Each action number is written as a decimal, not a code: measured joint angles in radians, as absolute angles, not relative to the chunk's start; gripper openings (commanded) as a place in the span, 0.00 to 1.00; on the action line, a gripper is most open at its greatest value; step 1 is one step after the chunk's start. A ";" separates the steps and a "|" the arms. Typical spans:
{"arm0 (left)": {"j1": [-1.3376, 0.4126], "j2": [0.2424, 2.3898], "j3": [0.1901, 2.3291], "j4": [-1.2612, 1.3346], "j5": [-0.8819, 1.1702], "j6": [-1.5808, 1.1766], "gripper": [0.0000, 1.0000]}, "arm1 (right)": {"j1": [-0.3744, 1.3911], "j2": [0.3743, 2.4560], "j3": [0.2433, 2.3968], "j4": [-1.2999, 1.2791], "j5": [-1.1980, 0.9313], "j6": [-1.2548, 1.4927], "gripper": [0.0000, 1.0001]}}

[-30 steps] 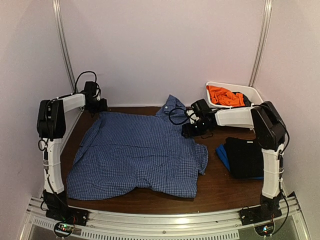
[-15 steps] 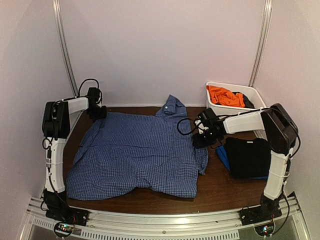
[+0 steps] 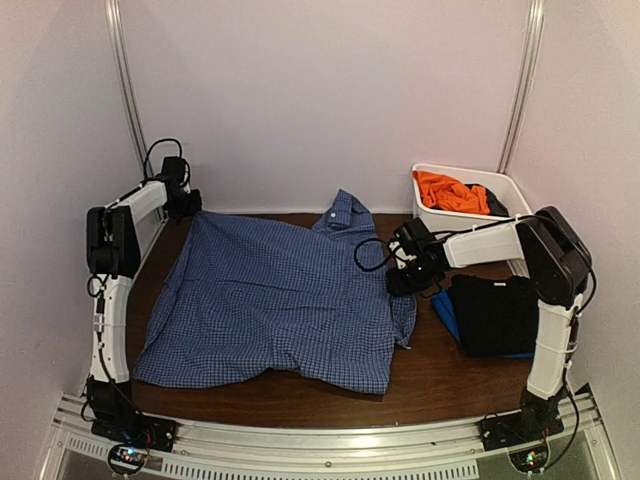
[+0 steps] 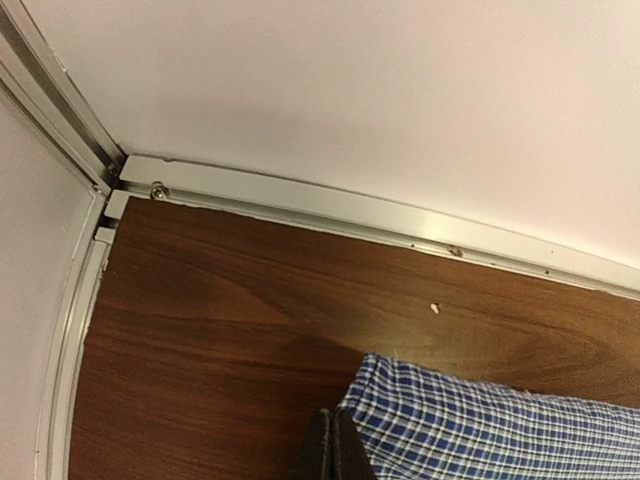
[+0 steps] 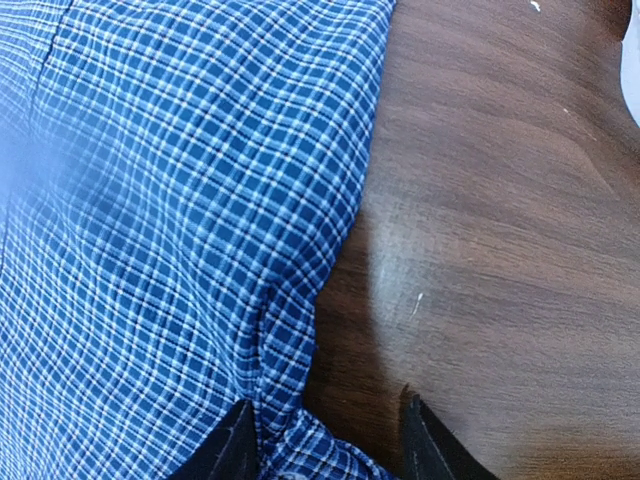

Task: Fold and stack the mixed laundry pile
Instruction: Flatten out the crumpled shirt at the center of the board, then adjust the flattened shirt at the center of the board.

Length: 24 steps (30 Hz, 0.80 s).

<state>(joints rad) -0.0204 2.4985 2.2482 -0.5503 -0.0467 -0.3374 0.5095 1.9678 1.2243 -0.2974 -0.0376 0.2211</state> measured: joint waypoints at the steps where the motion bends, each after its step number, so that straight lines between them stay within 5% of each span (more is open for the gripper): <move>1: -0.017 2.498 2.253 -0.549 -0.043 -0.336 0.00 | 0.509 1.968 1.224 -0.297 -0.035 0.220 0.54; 5: -0.013 2.498 2.242 -0.550 -0.039 -0.330 0.00 | 0.506 1.953 1.222 -0.315 -0.028 0.216 0.53; 16: 0.008 2.531 2.231 -0.551 -0.025 -0.306 0.44 | 0.503 1.775 1.167 -0.396 -0.015 0.205 0.51; 24: -0.063 2.008 1.511 -0.458 -0.037 -0.300 0.47 | 0.545 1.748 1.089 -0.392 -0.073 0.211 0.40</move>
<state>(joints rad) -0.0628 2.0083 1.5112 -0.4576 -0.0372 -0.3000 0.5449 1.7477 1.0893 -0.3916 -0.0731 0.2108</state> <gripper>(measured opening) 0.477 0.437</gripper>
